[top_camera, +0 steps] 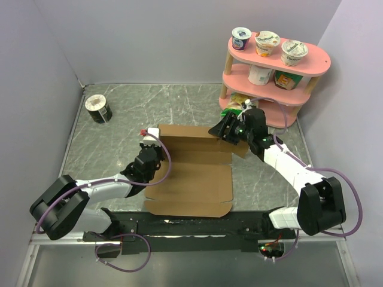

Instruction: Fold the paper box

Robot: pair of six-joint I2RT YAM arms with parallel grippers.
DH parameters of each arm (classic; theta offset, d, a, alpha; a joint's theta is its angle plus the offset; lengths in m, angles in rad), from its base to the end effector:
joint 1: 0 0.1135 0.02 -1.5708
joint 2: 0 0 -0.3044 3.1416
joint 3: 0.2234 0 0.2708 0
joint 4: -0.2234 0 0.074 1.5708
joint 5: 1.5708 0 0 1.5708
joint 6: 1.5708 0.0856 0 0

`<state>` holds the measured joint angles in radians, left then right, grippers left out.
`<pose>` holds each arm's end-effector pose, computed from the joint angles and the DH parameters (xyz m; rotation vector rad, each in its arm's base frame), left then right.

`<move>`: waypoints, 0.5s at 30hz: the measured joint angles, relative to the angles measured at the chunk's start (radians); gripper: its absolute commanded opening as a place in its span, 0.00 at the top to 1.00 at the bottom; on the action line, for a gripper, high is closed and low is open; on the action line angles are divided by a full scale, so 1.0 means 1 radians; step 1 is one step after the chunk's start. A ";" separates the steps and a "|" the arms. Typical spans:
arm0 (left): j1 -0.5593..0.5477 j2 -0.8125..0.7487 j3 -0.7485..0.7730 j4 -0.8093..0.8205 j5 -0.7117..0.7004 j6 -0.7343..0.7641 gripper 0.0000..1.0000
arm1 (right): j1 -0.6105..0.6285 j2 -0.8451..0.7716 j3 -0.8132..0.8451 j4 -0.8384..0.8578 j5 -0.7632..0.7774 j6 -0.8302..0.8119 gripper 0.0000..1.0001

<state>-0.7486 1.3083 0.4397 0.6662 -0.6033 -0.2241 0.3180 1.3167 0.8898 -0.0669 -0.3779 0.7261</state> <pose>0.2521 -0.1679 0.2156 0.0239 1.7403 -0.1791 0.3168 0.1375 0.2806 0.1977 2.1828 1.0097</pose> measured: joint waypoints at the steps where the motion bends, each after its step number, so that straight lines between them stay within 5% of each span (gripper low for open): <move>1: 0.000 0.000 0.000 0.000 -0.001 0.000 0.91 | -0.001 0.000 -0.005 0.011 -0.002 0.010 0.40; 15: -0.007 0.000 0.000 -0.013 -0.018 -0.002 0.91 | -0.004 0.000 -0.040 0.138 -0.027 0.142 0.81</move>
<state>-0.7559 1.3087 0.4397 0.6537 -0.6212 -0.2260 0.3141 1.3167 0.8497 0.0715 -0.4053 0.8680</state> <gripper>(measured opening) 0.141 0.353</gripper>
